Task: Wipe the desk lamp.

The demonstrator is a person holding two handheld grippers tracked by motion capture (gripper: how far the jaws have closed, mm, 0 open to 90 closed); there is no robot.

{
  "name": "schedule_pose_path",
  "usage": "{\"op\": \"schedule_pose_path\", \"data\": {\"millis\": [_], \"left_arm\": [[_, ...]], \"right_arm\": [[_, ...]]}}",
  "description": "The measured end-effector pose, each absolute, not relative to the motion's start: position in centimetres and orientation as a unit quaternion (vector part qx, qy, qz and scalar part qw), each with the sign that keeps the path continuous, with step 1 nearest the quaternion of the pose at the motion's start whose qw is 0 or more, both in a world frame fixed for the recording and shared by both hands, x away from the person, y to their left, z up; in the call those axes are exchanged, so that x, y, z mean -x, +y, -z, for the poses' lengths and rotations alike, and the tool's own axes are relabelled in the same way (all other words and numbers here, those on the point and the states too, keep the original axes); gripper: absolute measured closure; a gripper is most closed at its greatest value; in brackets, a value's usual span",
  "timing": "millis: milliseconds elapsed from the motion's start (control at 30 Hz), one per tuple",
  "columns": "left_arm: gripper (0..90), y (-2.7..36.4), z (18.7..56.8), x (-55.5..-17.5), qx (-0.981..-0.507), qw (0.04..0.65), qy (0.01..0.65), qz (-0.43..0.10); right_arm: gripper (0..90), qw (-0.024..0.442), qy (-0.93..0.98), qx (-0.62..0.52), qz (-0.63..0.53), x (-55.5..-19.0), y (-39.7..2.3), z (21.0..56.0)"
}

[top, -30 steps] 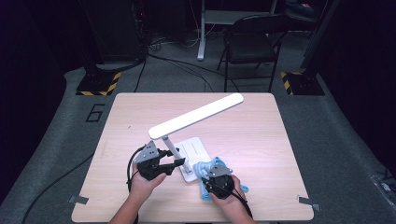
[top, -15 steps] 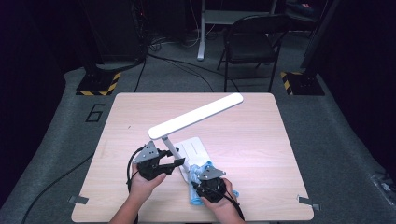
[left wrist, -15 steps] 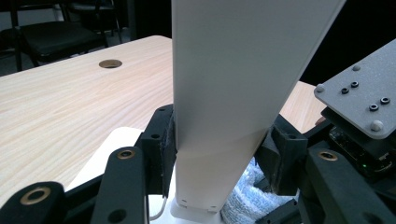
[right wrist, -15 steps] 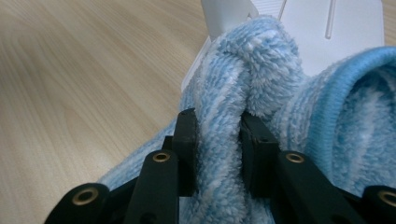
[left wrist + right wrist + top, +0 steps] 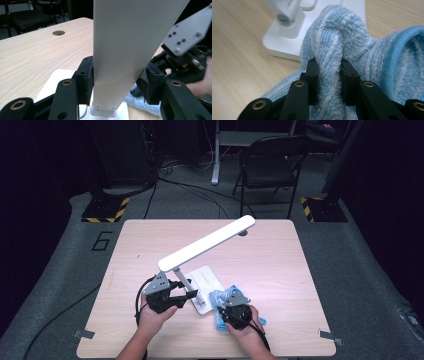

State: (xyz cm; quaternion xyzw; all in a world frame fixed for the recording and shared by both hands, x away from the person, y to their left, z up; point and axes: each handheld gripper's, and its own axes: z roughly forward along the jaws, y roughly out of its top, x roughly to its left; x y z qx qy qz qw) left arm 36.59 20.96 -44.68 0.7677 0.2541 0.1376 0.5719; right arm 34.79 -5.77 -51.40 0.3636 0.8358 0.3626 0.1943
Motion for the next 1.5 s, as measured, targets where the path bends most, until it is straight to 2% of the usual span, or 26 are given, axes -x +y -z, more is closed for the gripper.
{"op": "schedule_pose_path", "data": {"millis": [233,367,567,833,933,1167,1500], "left_arm": [[51.0,20.8,44.7,-36.6,-0.768,0.572,0.255,-0.134],[50.9,20.8,44.7,-36.6,-0.768,0.571,0.258,-0.135],[50.8,20.8,44.7,-36.6,-0.767,0.573,0.257,-0.136],[50.8,20.9,44.8,-36.7,-0.764,0.575,0.260,-0.137],[50.8,21.0,44.8,-36.6,-0.764,0.575,0.261,-0.135],[50.8,21.0,44.7,-36.5,-0.766,0.571,0.261,-0.135],[50.5,21.0,44.7,-36.6,-0.766,0.573,0.258,-0.133]], "right_arm": [[71.3,0.201,0.818,-0.400,-0.363,-35.8,-6.9,51.5],[71.5,0.224,0.813,-0.397,-0.362,-35.1,-6.1,51.7],[71.6,0.215,0.820,-0.383,-0.366,-34.2,-4.7,51.7],[70.7,0.172,0.839,-0.356,-0.373,-32.9,-2.2,51.3],[70.7,0.170,0.840,-0.355,-0.373,-32.7,-2.0,51.3],[71.6,0.185,0.843,-0.340,-0.374,-33.1,-2.8,51.6],[71.4,0.198,0.824,-0.382,-0.368,-34.8,-4.9,51.6]]}}
